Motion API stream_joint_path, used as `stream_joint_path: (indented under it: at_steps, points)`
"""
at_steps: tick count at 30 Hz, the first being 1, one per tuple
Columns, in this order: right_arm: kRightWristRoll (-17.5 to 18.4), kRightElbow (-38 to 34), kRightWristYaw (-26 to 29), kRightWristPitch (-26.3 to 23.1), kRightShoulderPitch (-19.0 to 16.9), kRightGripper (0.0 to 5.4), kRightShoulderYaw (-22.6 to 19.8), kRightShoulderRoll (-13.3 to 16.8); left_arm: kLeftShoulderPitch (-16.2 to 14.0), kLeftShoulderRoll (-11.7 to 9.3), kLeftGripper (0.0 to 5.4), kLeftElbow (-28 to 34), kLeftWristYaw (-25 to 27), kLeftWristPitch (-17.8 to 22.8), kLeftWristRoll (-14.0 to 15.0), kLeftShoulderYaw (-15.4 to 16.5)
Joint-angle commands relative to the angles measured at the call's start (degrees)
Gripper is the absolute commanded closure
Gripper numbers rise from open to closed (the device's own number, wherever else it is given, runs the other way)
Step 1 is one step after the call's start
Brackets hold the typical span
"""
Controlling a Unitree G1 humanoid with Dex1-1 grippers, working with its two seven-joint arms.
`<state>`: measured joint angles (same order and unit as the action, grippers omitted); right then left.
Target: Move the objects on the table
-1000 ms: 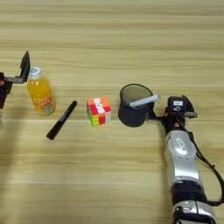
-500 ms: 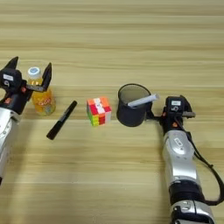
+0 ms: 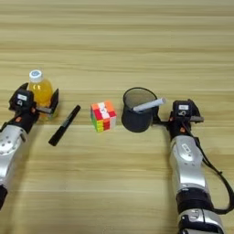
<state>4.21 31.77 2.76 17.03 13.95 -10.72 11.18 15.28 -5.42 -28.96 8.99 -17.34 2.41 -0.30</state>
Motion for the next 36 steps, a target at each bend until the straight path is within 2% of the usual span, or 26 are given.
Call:
stream_joint_path:
  at_steps: [1, 3, 13, 19, 25, 29, 36]
  points:
    - [-0.6, 0.2, -1.1, -0.2, 0.8, 0.00, -0.1, -0.1, 1.4, 0.1, 0.02, -2.8, -0.1, -1.7, -1.2, -0.2]
    - [-1.0, 0.6, -2.3, -0.4, 0.9, 0.00, -0.5, 0.1, 1.5, 0.1, 0.02, -3.5, 0.0, -2.3, -1.2, -0.2]
    - [-1.0, 1.8, -7.3, -1.3, 1.5, 0.00, -3.0, 0.8, 0.5, -0.1, 0.91, -3.7, 0.9, -4.6, -1.1, -0.3]
    - [-1.0, 1.3, -7.8, -1.7, 1.5, 0.00, -2.8, 0.5, -3.7, 0.0, 1.41, -0.4, 0.8, -4.5, -0.7, -0.2]
    - [-1.1, 1.1, -7.8, -1.9, 1.6, 0.00, -2.6, 0.3, -8.9, 0.6, 1.92, 3.1, 1.2, -3.9, -1.1, -1.5]
    - [-1.1, 0.9, -7.8, -2.2, 1.6, 0.00, -2.5, 0.1, -12.2, 0.7, 2.00, 4.6, 1.5, -3.8, -1.6, -2.5]
    - [-1.1, 0.4, -7.8, -2.5, 1.5, 0.00, -2.2, -0.2, -14.9, 0.6, 2.00, 5.4, 1.6, -4.0, -1.7, -3.5]
